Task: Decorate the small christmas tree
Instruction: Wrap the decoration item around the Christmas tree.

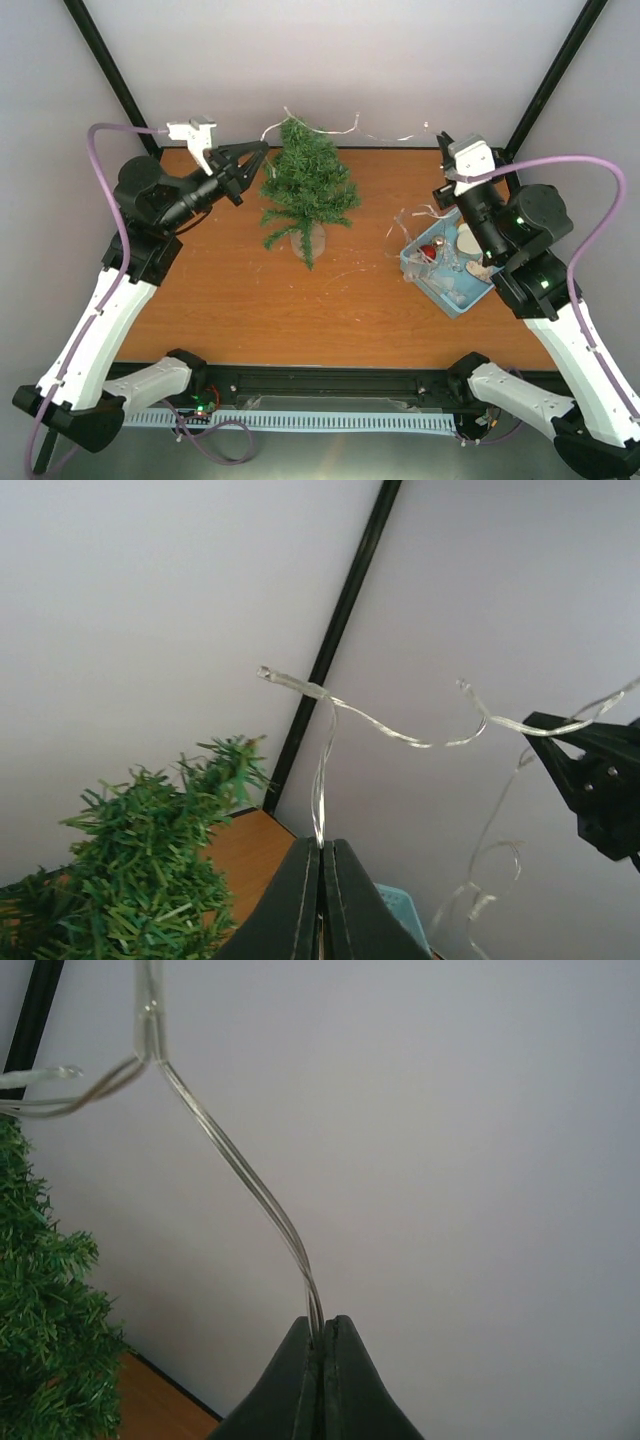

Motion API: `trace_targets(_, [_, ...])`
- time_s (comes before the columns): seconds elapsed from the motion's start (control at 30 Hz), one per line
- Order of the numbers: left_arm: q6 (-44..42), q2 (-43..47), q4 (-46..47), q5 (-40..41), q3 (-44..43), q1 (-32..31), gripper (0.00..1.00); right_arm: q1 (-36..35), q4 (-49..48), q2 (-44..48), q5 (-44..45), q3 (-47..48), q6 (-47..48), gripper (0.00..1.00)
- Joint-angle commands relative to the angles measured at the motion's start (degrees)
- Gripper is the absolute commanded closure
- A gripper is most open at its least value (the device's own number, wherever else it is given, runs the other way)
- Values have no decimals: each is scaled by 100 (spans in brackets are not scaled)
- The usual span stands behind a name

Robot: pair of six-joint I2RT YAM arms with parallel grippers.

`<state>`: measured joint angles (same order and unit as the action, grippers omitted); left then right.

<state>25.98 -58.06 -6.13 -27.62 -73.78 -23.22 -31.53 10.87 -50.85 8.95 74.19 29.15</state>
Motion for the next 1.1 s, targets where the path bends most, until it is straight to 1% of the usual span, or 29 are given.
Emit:
trace_targets(0.0, [-59, -336, -395, 379, -524, -38, 99, 33, -114, -327, -67, 120, 113, 97])
trace_targets(0.13, [-20, -658, -512, 464, -925, -33, 99, 33, -136, -596, 3, 261, 103, 97])
trace_targets(0.17, [-10, -747, -681, 505, -1040, -33, 99, 33, -206, -660, 9, 257, 104, 97])
trace_targets(0.37, [26, -1122, -934, 881, -1427, -4, 99, 67, -245, -1055, 80, 397, 128, 97])
trace_targets(0.5, [98, -1352, -1113, 966, -1661, 92, 100, 211, -157, -1238, 97, 485, -58, 97])
trace_targets(0.67, [238, -1465, -1084, 782, -1520, 116, 99, 448, -21, -1272, 116, 286, -211, 97])
trace_targets(0.8, [299, -1474, -1097, 738, -1315, 138, 99, 499, 122, -1142, 77, -6, -283, 97])
trace_targets(0.93, [311, -1436, -1082, 687, -1141, 151, 99, 501, 196, -859, -303, -368, -492, 97])
trace_targets(1.07, [320, -1444, -1053, 608, -971, 160, 99, 501, 468, -784, -569, -574, -638, 97])
